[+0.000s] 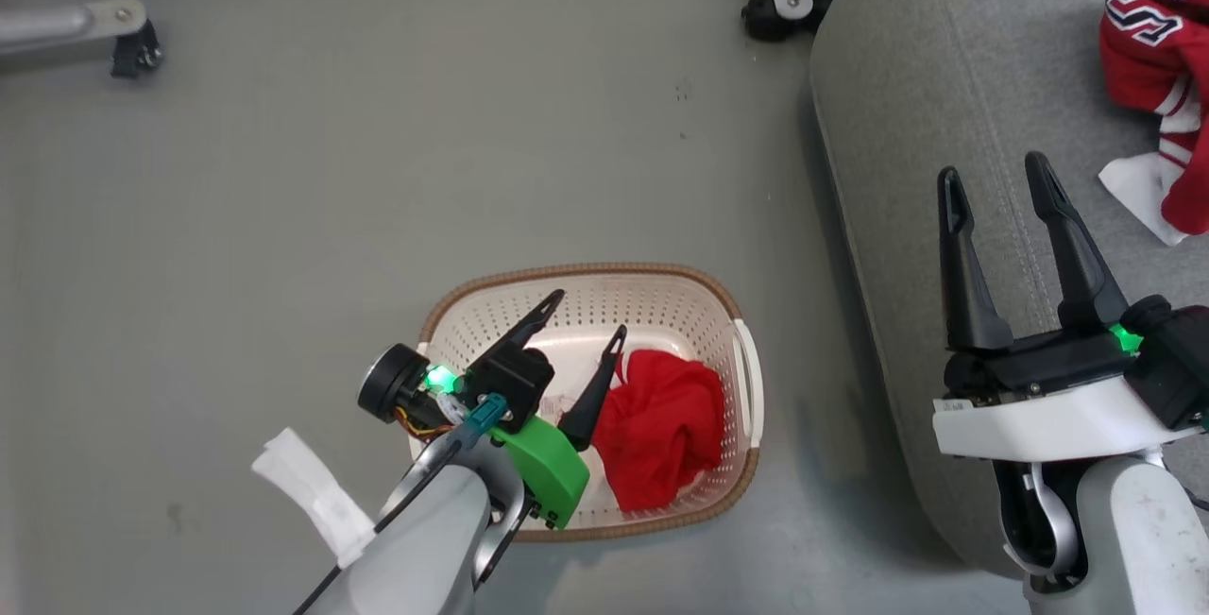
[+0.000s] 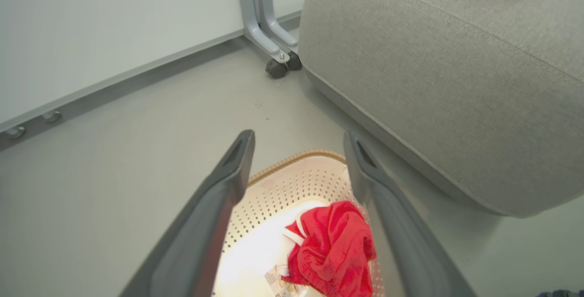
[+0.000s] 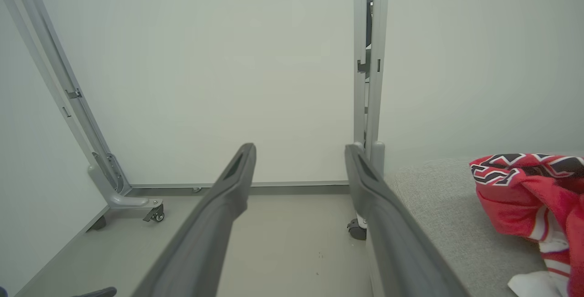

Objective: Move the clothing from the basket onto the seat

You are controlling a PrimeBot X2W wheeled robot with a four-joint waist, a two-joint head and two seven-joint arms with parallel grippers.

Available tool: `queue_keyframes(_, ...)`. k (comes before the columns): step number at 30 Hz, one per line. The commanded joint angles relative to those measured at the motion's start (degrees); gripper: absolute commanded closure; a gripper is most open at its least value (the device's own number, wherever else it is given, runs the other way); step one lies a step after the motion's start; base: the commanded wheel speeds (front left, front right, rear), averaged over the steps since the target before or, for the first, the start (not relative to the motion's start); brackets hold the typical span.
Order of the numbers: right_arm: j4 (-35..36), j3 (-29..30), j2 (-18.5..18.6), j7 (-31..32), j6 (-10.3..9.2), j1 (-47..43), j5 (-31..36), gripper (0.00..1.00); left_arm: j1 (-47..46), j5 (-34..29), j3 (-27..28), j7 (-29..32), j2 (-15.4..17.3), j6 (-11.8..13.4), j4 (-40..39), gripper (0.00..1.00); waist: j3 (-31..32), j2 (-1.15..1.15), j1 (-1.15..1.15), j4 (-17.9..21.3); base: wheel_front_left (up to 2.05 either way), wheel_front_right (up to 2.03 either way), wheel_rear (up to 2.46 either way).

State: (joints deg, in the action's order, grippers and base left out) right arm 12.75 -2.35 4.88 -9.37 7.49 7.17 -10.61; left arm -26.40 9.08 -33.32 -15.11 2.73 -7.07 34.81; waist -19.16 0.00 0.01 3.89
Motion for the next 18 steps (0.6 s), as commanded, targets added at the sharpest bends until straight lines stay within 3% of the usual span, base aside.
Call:
queue_keyframes(1, 0.39, -0.25, -0.2, -0.78, 0.0, 1.62, -0.43, 0.0, -2.51, 0.86, -1.35, 0.42, 0.34, -0.28, 1.52, 0.0, -10.56, 0.0, -0.01, 4.16, 0.0, 0.0, 0.0)
queue_keyframes(10, -0.64, -2.14, -1.25, -4.17, 0.0, 7.72, -1.56, 0.0, -12.57, 6.95, -15.55, 5.75, 0.34, -0.45, 12.16, 0.0, -22.98, 0.0, -0.01, 9.28, 0.0, 0.0, 0.0)
queue_keyframes(18, -1.08, -3.58, -1.91, -5.72, 0.0, 10.65, -3.03, 0.0, -18.73, 10.42, -21.96, 6.99, 1.29, -0.47, 20.76, 0.0, -31.22, 0.0, -0.01, 13.93, 0.0, 0.0, 0.0)
